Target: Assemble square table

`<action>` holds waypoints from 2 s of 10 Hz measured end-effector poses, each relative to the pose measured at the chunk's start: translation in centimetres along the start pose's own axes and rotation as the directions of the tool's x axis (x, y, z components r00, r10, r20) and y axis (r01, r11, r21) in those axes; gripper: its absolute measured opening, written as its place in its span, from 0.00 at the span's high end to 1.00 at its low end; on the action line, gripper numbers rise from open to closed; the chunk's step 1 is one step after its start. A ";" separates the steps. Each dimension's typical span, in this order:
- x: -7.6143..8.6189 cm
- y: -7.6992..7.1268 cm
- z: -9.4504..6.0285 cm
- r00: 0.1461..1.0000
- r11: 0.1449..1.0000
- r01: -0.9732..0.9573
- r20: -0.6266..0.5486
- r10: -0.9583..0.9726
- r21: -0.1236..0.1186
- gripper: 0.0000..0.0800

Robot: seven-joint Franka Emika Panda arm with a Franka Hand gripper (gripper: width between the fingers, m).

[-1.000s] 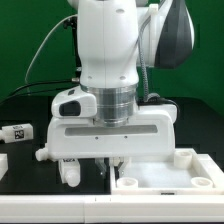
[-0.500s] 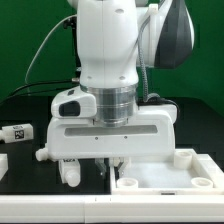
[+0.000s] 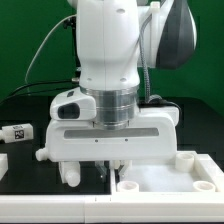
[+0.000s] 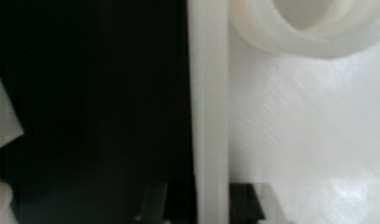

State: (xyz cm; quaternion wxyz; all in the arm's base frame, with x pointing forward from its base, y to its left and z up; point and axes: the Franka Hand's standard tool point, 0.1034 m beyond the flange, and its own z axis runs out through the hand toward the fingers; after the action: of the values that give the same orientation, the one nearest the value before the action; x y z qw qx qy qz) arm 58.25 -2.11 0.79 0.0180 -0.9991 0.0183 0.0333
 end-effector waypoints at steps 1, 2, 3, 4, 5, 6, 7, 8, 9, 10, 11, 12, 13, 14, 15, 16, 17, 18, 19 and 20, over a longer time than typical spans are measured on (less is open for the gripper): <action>0.0 0.0 0.0 1.000 1.000 0.000 0.000 0.000 0.000 0.79; 0.1 0.0 -0.2 1.000 1.000 0.000 -0.004 0.000 0.000 0.55; -0.1 -0.1 -1.3 1.000 1.000 0.000 0.013 0.000 0.007 0.55; -0.1 -0.1 -3.3 1.000 1.000 -0.004 0.018 0.003 0.015 0.32; 0.2 -0.1 -4.5 0.999 0.999 -0.028 0.016 0.027 0.020 0.32; 0.2 -0.1 -4.2 1.000 0.999 -0.026 0.013 0.026 0.018 0.21; 0.2 -0.1 -4.1 1.000 0.999 -0.026 0.015 0.026 0.018 0.21; 0.2 0.3 -3.8 1.000 1.000 -0.002 0.017 0.001 0.016 0.19; 0.0 1.5 -3.3 0.999 1.000 0.029 0.028 -0.029 0.011 0.19; -0.4 3.0 -3.0 0.997 0.997 0.071 0.035 -0.071 0.007 0.19; -2.1 3.9 -2.3 0.992 0.992 0.122 0.029 -0.122 -0.005 0.19; -2.5 5.0 -2.8 0.990 0.991 0.137 0.031 -0.136 -0.007 0.19; -2.6 5.3 -2.5 0.992 0.992 0.125 0.025 -0.125 -0.010 0.19; -2.7 5.0 -2.2 0.994 0.995 0.102 0.029 -0.102 -0.008 0.19; -2.6 5.1 -2.3 0.994 0.995 0.104 0.027 -0.103 -0.009 0.19; -2.6 5.1 -2.2 0.994 0.995 0.104 0.028 -0.103 -0.008 0.19; -2.7 5.4 -2.3 0.992 0.993 0.118 0.033 -0.118 -0.006 0.19; -2.7 6.2 -2.5 0.992 0.992 0.124 0.039 -0.123 -0.007 0.19; -2.7 6.9 -2.9 0.992 0.992 0.124 0.036 -0.124 -0.012 0.19; -2.8 7.7 -3.1 0.990 0.991 0.135 0.032 -0.134 -0.018 0.19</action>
Offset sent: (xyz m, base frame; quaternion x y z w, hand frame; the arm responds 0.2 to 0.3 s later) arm -0.0212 -0.0148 0.0601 -0.0324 -0.0496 -0.0170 0.9981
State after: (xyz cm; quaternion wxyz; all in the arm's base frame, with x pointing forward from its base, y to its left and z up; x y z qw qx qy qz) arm 55.35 -9.80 3.78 0.0105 -0.9976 -0.0496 0.0475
